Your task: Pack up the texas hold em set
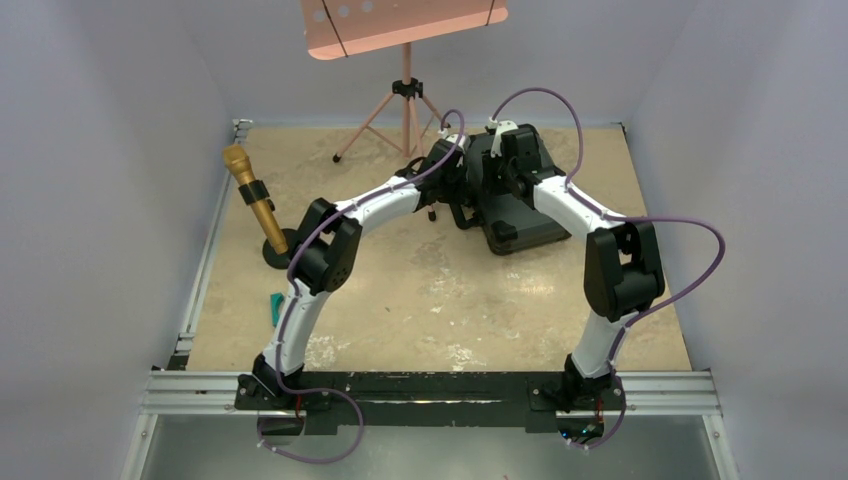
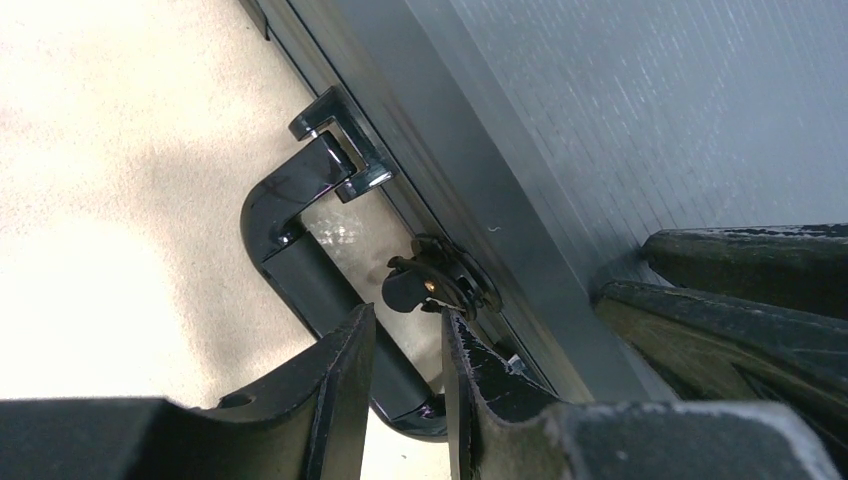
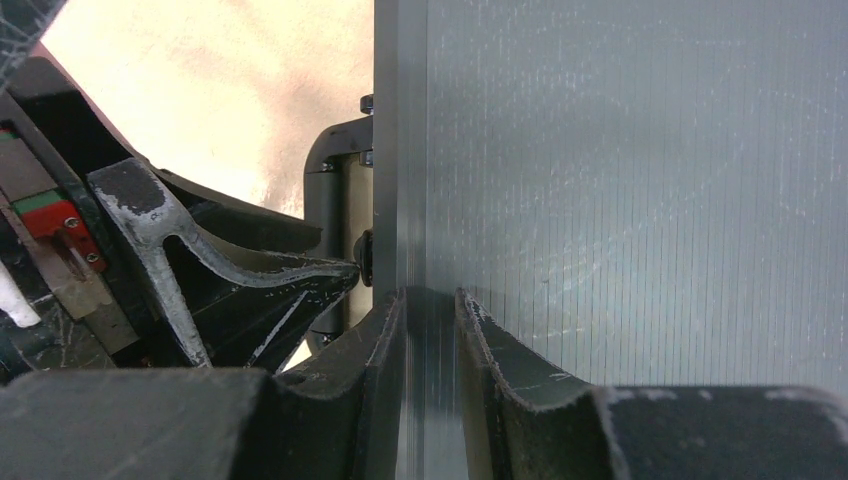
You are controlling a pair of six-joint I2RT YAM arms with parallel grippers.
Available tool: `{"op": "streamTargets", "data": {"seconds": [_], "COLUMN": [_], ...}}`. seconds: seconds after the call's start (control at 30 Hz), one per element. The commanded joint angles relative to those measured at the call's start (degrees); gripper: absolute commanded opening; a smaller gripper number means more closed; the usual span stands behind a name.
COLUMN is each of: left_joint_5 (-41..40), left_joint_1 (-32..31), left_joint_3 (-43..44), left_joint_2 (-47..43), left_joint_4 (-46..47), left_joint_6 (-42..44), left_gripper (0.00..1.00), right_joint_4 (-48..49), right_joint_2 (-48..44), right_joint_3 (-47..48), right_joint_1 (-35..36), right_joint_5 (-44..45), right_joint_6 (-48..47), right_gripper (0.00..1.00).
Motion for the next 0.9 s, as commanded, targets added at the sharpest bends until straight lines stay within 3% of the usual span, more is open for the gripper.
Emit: {"op": "streamTargets", "data": {"seconds": [0.0, 0.47, 0.87], "left_joint_5": [2.26, 3.21, 0.19], "left_joint_1": [0.23, 0.22, 0.65], "left_joint_3": [3.73, 2.45, -8.41], "left_joint_2": [0.84, -0.06, -7.93], "left_joint_4": [-0.05, 1.44, 7.05], "left_joint_6": [-1.50, -1.57, -2.98], "left_gripper": [0.35, 0.34, 0.44], "right_joint_4": [-15.22, -15.40, -15.39], "right_joint_2": [6.99, 7.27, 6.83], "right_joint_3": [-4.53, -4.49, -4.64], "right_joint_1": [1.71, 1.72, 1.72], "right_joint_5": [-2.83, -2.83, -2.65], "right_joint_6": [1.15, 1.00, 1.06], "right_gripper": [0.28, 0.28, 0.28]}}
